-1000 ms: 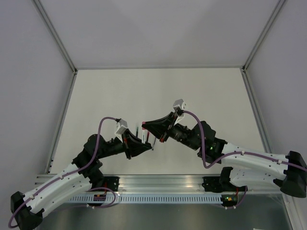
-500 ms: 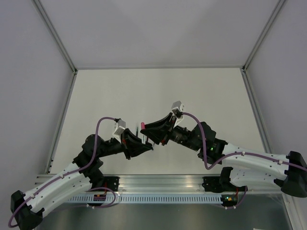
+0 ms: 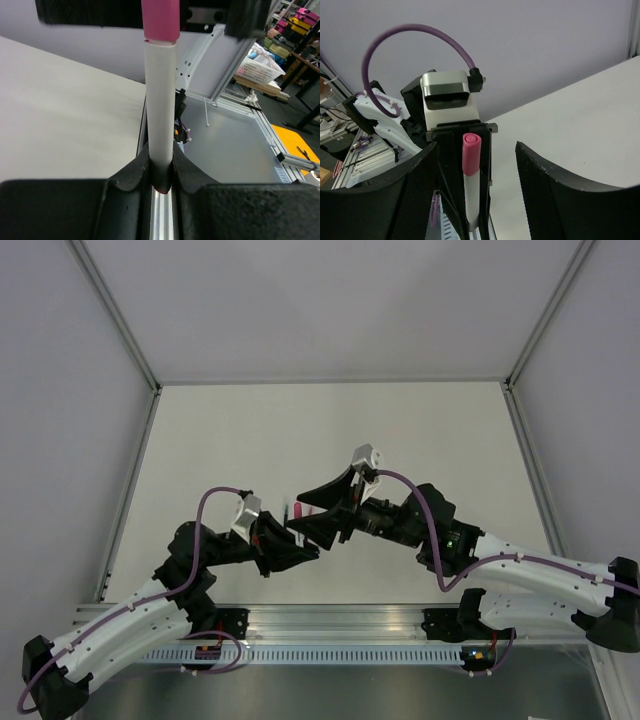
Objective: Insert the pens into the pen caps
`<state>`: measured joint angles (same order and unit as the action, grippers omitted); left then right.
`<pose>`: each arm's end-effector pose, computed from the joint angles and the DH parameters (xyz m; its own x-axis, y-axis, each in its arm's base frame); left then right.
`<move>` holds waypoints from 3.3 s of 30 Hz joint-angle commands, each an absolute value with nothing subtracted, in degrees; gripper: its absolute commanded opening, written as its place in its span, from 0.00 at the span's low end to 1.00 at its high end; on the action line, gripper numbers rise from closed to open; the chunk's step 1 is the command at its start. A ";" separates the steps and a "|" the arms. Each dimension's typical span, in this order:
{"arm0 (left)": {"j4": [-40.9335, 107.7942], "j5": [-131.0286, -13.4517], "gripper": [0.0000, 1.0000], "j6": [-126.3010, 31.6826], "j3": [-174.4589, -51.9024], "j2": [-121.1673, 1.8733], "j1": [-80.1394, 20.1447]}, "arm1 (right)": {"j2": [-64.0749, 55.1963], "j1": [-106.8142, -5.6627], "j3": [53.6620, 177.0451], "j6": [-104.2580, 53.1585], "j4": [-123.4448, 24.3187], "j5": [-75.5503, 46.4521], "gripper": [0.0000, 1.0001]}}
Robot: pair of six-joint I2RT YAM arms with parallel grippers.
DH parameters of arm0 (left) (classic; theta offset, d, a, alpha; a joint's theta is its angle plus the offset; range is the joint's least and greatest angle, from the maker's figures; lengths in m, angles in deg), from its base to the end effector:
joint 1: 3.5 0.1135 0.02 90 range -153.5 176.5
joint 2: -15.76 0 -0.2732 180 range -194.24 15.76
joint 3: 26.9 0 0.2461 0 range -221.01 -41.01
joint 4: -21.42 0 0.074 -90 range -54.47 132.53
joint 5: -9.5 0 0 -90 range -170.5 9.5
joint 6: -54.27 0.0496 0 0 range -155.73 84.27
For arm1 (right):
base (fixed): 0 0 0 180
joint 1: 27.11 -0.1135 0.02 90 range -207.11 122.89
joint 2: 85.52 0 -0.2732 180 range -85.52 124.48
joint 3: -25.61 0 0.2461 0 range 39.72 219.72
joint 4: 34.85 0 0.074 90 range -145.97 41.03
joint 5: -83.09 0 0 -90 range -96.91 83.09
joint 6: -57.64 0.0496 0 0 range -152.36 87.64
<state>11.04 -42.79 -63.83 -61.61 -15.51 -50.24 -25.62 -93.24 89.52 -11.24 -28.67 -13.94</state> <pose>0.0753 -0.1243 0.2971 -0.3187 -0.2051 -0.9254 0.9444 0.0148 -0.3285 0.0955 0.2309 0.3889 -0.2778 0.2559 -0.9259 -0.9179 0.2136 0.3344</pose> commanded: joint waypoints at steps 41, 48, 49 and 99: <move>7.85 -40.07 0.02 -64.29 -61.67 -16.06 -50.34 | -22.94 -93.47 97.90 -14.52 -33.24 -13.23 0.25; 7.76 -40.16 0.02 -64.47 -61.58 -15.79 -50.34 | -22.33 -93.38 96.06 -13.29 -31.74 -15.08 0.10; 7.85 -40.16 0.02 -64.56 -61.58 -15.88 -50.26 | -22.15 -93.47 95.71 -13.21 -31.48 -15.34 0.09; 12.59 -49.47 0.02 -63.77 -70.71 -12.45 -50.34 | -21.27 -94.52 80.41 -5.03 -21.64 -21.06 0.00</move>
